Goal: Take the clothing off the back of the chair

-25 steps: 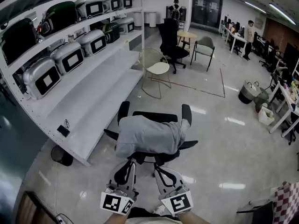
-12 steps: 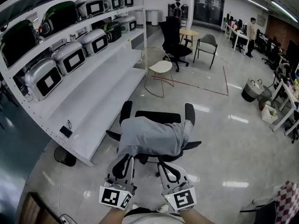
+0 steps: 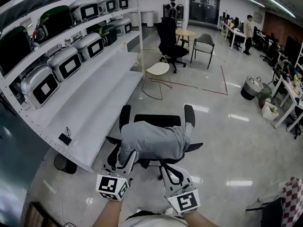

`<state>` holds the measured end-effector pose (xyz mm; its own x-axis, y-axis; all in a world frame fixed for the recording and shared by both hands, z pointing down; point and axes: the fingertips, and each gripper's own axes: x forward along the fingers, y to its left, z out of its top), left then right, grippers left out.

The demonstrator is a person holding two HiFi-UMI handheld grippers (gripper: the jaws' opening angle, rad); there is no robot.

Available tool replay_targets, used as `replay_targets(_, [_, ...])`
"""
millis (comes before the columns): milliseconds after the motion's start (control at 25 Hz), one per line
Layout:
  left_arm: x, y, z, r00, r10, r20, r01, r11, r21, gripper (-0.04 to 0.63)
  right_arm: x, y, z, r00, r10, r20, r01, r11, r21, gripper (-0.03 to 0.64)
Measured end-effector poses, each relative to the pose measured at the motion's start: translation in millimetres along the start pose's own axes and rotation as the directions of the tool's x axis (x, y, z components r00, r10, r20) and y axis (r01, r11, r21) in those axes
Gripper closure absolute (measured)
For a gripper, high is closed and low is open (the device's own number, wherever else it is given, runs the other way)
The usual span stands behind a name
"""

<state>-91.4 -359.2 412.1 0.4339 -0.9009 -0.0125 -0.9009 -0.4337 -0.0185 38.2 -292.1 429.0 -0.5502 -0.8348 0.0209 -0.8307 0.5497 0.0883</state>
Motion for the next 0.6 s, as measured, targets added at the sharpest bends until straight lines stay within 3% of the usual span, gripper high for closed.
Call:
replay_targets(480, [26.3, -2.6, -27.7, 0.996, -0.074, -0.058, 0.067, 0.992, -0.106, 0.345, -19.3, -11.4, -10.4, 0.996, -0.059, -0.059, 0.058, 0.998, -0.022, 0.599])
replay_targets(600, [30.1, -3.1, -30.4, 0.995, -0.086, -0.055, 0.079, 0.99, -0.116, 0.392, -21.8, -11.5, -11.9, 0.996, -0.067, -0.064, 0.066, 0.998, -0.015, 0.598])
